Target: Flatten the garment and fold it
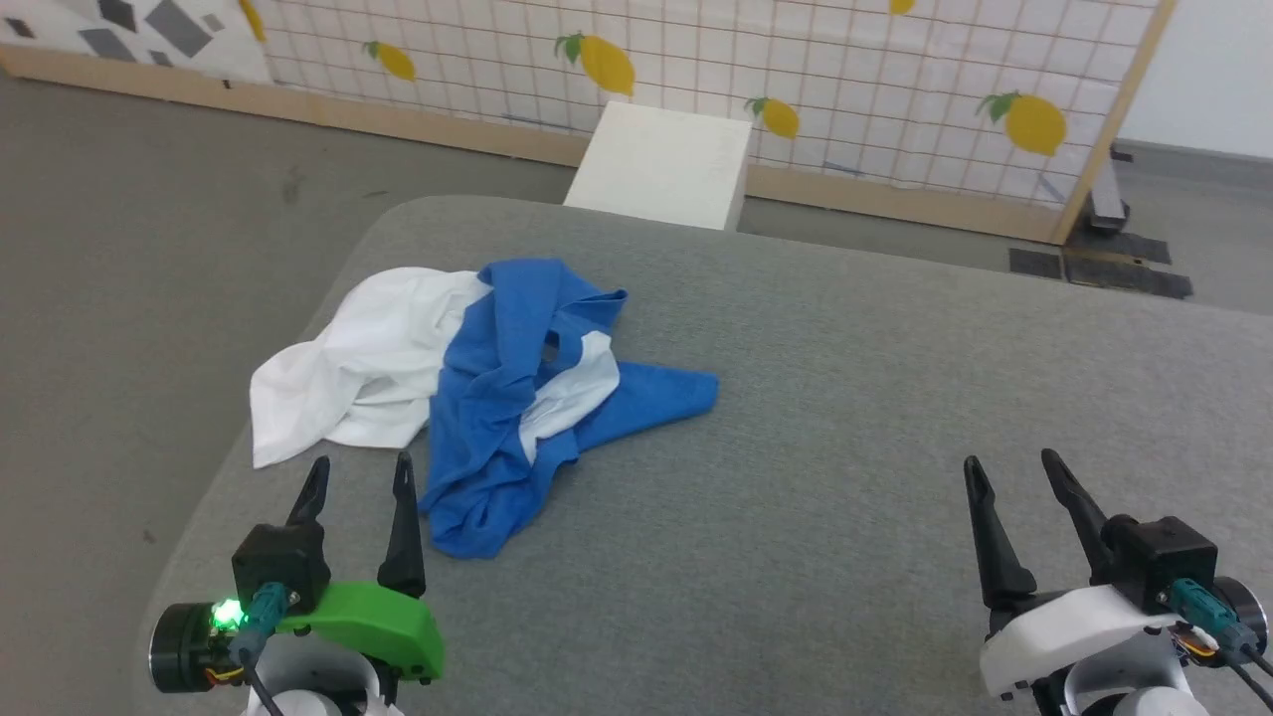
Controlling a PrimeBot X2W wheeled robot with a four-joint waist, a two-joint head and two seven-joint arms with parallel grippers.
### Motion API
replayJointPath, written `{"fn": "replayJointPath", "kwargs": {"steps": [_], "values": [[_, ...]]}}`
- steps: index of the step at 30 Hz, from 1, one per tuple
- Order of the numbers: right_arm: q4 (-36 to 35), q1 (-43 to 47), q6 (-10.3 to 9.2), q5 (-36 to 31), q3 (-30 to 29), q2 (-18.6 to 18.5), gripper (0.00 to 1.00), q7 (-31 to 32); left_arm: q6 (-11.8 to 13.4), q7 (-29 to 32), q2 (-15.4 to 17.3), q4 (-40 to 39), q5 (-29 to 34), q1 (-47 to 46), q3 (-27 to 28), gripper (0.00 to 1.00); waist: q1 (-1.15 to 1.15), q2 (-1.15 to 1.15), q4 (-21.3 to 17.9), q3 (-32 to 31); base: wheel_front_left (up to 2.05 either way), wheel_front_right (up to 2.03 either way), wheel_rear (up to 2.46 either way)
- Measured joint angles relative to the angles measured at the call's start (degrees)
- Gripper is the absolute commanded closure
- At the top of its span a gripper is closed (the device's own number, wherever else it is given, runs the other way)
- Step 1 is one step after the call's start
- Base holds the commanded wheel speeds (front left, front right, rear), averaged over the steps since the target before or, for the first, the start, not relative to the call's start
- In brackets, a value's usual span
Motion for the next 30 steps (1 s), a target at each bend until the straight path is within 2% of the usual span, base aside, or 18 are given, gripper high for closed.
{"fn": "replayJointPath", "kwargs": {"steps": [17,30], "values": [[1.66,1.08,0.00,1.85,-0.04,0.01,0.00,-1.82,-0.05,-2.19,0.00,0.89,-1.41,0.58,0.16,0.00,0.00,0.00,6.79,-0.38,0.00,0.00,0.00],[3.09,1.36,0.00,2.98,-0.23,0.02,0.00,-3.56,-0.05,-3.70,0.00,1.77,-2.40,0.66,0.04,0.00,0.00,0.00,10.43,-0.33,0.00,0.00,0.00]]}}
